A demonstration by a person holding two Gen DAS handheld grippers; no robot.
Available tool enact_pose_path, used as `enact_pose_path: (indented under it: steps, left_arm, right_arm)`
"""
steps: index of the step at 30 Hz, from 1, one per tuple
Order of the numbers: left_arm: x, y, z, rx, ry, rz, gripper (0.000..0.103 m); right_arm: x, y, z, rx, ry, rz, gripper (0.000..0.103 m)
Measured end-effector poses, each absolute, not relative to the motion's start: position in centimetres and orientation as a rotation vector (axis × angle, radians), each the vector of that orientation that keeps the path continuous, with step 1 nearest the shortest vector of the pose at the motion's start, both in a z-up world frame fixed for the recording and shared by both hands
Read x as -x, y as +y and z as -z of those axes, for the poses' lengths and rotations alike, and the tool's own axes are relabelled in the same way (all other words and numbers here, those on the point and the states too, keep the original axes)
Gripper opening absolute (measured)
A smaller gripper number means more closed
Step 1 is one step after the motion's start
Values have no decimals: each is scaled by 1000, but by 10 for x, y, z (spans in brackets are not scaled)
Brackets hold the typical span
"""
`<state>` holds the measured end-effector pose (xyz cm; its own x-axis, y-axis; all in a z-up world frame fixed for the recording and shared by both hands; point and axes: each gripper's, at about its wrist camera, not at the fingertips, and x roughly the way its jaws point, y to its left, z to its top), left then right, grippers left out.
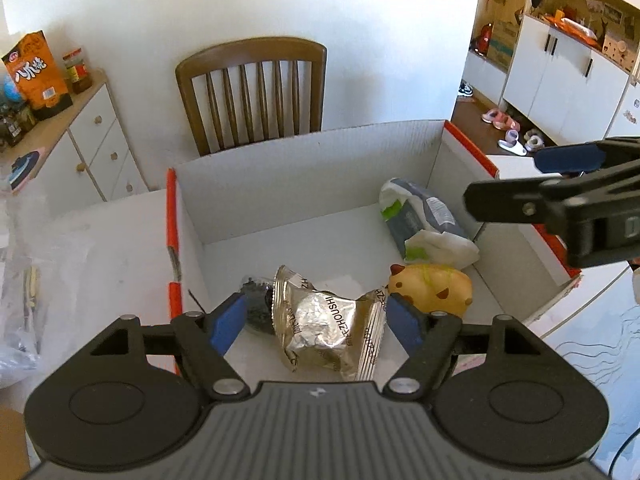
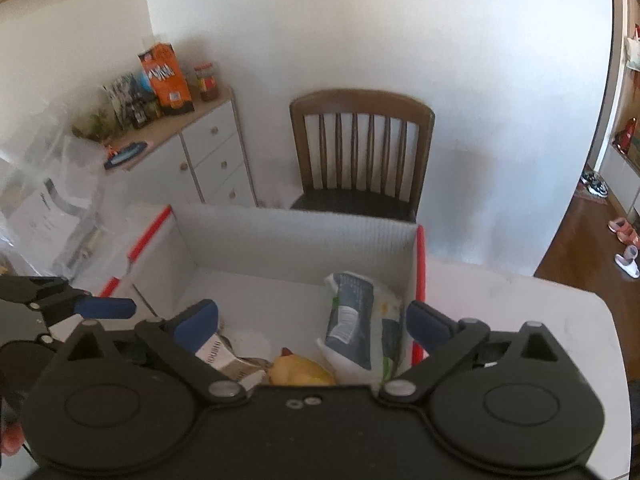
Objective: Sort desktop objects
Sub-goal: 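Carry both bags into the red box and open both grippers, then withdraw both grippers from the box back toward the remaining items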
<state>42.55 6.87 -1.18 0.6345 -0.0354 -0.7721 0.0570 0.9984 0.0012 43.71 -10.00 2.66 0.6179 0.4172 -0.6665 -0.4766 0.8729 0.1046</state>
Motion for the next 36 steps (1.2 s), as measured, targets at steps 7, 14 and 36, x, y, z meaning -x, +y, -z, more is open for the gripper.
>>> enact_pose_path:
  steps: [7,14,36]
  left_arm:
    - [-408,73,-2,-19,850,46,79]
    - [-383,77,-18,-21,812,49,86]
    - [-274,77,-65,-18,708,116,102]
  right_arm:
    - [-413,-104,-50,77,703,-521,102]
    - [-378,-115,-68,85,684,-525,102]
    - [-240,-146,-90,59,649,-469,102]
